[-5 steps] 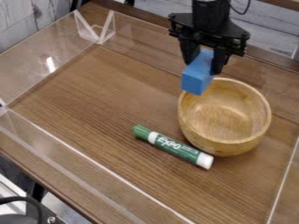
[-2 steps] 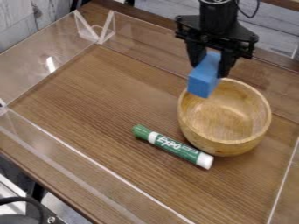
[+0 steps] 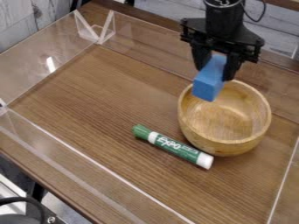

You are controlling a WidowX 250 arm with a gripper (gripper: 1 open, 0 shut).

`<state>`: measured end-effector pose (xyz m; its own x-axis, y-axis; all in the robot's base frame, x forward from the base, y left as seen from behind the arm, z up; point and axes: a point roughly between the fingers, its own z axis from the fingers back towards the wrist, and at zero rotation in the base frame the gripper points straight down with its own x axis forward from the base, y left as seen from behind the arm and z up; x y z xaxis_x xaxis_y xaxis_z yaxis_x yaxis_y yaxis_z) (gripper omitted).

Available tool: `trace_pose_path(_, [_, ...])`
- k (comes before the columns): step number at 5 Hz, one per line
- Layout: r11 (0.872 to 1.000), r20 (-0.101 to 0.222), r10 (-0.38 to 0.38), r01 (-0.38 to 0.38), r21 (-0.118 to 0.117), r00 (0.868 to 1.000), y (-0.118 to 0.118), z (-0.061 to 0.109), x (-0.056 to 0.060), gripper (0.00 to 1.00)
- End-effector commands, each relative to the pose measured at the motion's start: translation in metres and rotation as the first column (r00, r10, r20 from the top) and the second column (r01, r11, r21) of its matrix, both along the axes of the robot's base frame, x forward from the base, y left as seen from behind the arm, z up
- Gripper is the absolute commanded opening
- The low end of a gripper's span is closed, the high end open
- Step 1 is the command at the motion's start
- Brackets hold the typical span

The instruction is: Put the blue block in the brown bowl

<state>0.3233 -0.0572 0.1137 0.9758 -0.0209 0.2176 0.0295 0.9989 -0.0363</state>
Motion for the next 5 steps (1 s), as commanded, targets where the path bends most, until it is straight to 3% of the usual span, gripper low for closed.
trace_pose_path(1, [1.000,0.059,-0.014,0.014,-0.005,0.998,-0.008,0.015,0.008,0.00])
trace_pose_path(5, [0.999,0.029,-0.034,0.034,-0.003,0.999,-0.025,-0.008,0.000,0.00])
